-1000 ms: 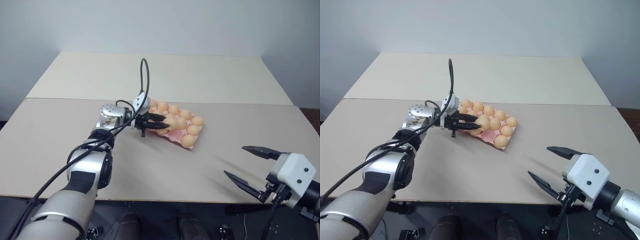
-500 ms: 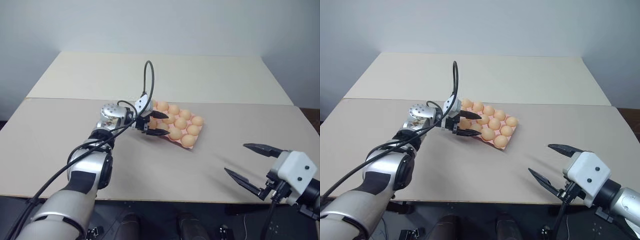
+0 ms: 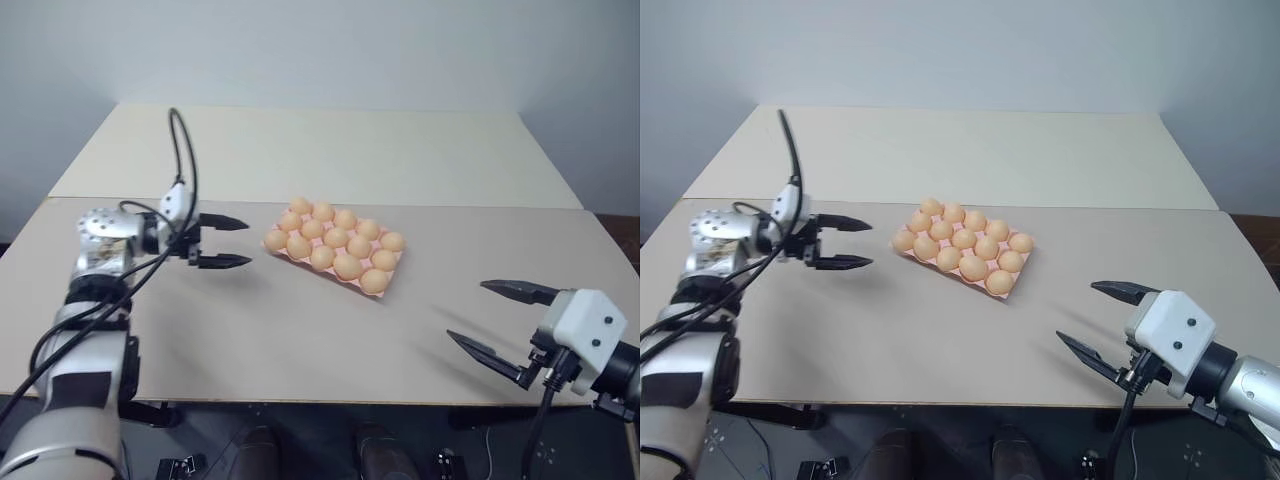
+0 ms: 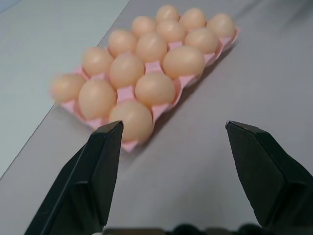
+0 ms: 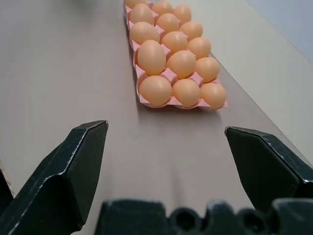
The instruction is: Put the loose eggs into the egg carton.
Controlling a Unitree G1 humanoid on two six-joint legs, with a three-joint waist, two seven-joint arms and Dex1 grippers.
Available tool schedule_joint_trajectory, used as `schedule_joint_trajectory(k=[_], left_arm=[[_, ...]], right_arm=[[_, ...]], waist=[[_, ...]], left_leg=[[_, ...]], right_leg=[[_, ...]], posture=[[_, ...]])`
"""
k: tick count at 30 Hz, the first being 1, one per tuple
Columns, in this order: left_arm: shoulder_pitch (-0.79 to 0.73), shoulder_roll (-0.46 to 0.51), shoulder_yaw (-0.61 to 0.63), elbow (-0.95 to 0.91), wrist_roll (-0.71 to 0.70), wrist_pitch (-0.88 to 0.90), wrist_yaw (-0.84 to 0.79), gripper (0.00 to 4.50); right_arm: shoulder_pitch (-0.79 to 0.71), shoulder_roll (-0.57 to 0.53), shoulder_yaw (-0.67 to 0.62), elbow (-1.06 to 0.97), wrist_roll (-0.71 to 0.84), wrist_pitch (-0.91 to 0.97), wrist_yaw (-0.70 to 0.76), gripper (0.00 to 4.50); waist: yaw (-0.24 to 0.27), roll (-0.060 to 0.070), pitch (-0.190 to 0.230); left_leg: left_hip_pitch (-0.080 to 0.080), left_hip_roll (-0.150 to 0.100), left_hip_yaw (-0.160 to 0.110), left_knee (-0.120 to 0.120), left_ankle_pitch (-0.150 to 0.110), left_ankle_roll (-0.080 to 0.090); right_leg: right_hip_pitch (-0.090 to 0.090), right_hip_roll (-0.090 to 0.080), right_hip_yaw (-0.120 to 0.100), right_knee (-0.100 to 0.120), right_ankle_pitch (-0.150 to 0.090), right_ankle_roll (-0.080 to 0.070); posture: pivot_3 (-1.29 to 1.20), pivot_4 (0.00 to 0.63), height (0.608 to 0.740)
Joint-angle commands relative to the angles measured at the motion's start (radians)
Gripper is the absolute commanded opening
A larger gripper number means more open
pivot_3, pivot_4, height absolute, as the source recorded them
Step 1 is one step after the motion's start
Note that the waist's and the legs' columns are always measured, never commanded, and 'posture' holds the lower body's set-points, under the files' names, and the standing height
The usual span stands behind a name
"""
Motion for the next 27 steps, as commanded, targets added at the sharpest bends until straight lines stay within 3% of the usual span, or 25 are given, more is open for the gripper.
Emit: schedule_joint_trajectory(k=[1,6,10,27], left_arm=[[0.136,0.068,0.098,-0.227,-0.101,0.117,0.015,3.62],[0.497,0.169,0.253,-0.644,-0.226,0.314,0.081,3.62],[0.694,0.199,0.364,-0.854,-0.296,0.421,0.149,3.62],[0.743,0.186,0.432,-1.033,-0.368,0.528,0.295,3.62]], right_arm=[[-0.058,-0.028,0.034,0.048,-0.014,-0.051,0.029,4.5],[-0.145,-0.061,0.097,0.135,-0.023,-0.084,0.079,4.5],[-0.192,-0.082,0.119,0.192,-0.028,-0.105,0.117,4.5],[-0.195,-0.101,0.087,0.244,-0.046,-0.114,0.172,4.5]], waist=[[0.001,0.0,0.0],[-0.001,0.001,0.0],[0.011,0.001,0.001],[0.021,0.001,0.001]], left_leg=[[0.0,0.0,0.0,0.0,0.0,0.0],[0.0,0.002,0.0,0.0,0.0,0.0],[0.0,0.002,0.001,0.0,0.0,0.0],[0.001,0.002,0.002,0.0,0.0,0.0]], right_leg=[[0.0,0.0,0.0,0.0,0.0,0.0],[0.0,0.0,0.0,0.0,0.0,0.0],[0.0,0.0,0.0,0.0,0.0,-0.001],[0.0,0.0,0.0,-0.001,0.0,-0.001]], posture=[[0.0,0.15,0.74],[0.0,0.15,0.74],[0.0,0.15,0.74],[0.0,0.15,0.74]])
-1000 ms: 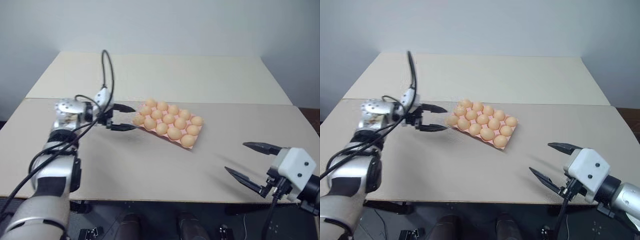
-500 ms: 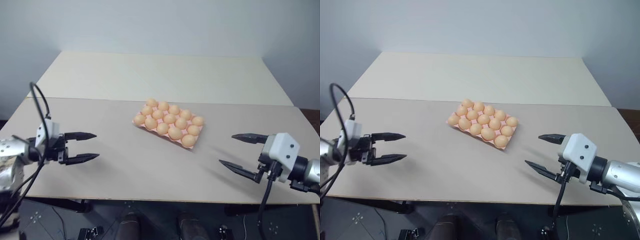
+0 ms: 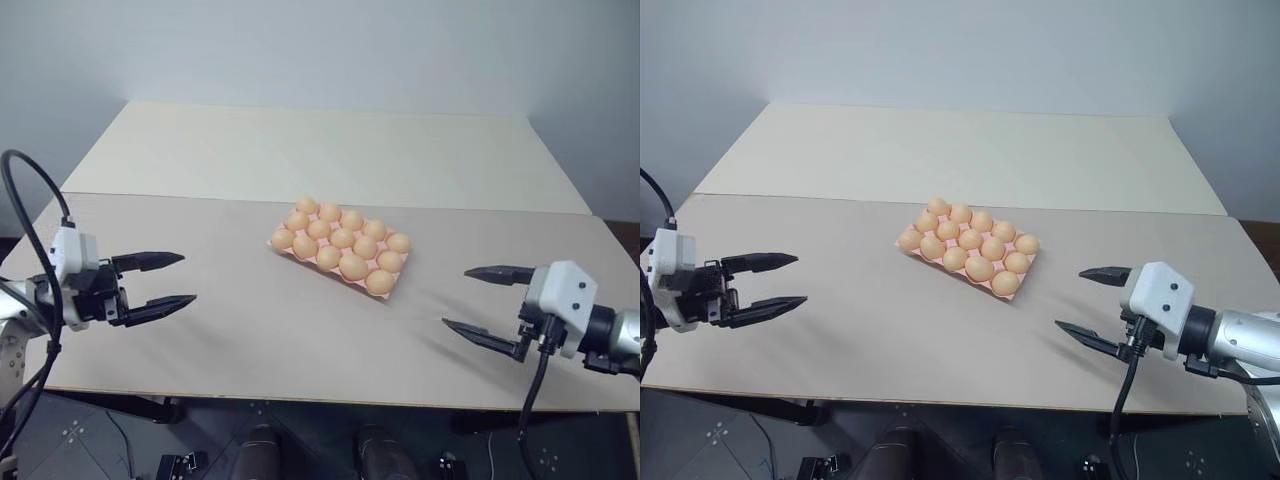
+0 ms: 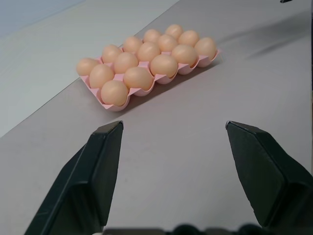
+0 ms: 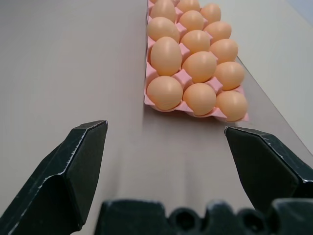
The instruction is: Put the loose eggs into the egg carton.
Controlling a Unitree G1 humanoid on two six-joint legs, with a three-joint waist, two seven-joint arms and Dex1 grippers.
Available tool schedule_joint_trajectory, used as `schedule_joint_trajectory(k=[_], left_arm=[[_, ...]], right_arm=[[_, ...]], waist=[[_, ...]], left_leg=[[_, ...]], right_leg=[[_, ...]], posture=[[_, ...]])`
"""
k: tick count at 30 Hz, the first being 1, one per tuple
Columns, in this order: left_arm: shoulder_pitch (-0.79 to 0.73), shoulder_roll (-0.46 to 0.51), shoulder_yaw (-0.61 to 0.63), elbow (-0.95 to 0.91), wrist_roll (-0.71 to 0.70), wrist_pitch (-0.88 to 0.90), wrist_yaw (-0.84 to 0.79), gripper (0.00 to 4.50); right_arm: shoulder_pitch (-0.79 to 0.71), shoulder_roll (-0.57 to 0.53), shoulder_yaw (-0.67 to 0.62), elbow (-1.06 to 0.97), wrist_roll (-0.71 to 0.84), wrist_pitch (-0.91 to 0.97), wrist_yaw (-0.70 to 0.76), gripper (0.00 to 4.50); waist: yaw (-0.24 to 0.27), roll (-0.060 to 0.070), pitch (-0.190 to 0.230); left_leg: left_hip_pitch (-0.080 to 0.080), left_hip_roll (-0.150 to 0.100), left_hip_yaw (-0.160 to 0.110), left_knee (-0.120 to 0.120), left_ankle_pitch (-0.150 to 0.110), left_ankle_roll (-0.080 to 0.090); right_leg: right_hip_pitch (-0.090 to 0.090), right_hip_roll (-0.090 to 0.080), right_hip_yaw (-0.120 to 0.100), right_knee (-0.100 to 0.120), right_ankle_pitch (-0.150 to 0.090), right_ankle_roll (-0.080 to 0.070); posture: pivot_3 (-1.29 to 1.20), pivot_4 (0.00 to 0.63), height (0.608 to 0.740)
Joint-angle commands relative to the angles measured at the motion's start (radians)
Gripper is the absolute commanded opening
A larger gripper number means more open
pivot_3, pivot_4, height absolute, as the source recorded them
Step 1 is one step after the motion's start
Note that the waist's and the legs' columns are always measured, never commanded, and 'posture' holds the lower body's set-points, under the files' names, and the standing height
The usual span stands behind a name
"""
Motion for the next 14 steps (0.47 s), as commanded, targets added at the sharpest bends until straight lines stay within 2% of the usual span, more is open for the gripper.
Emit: schedule_joint_trajectory(k=[1,8,14], left_arm=[[0.004,0.01,0.045,-0.055,-0.043,0.024,0.017,3.62],[0.053,0.012,0.099,-0.117,-0.086,0.083,0.053,3.62],[0.099,-0.006,0.109,-0.128,-0.067,0.059,0.063,3.62]], right_arm=[[0.004,-0.02,-0.065,-0.025,0.01,-0.003,-0.001,4.5],[0.088,-0.015,-0.123,-0.098,0.034,0.054,0.0,4.5],[0.049,-0.043,-0.125,-0.09,0.06,0.07,0.002,4.5]], waist=[[0.0,0.0,0.0],[0.001,0.0,0.0],[-0.003,0.0,0.0]], left_leg=[[0.0,0.0,0.0,0.0,0.0,0.0],[0.0,0.0,0.0,0.0,0.0,0.0],[0.001,0.0,0.001,-0.001,0.0,0.0]], right_leg=[[0.0,0.0,0.0,0.0,0.0,0.0],[0.0,0.0,0.0,0.0,0.0,0.0],[0.0,0.0,0.001,0.0,0.0,0.0]], posture=[[0.0,0.15,0.74],[0.0,0.15,0.74],[0.0,0.15,0.74]])
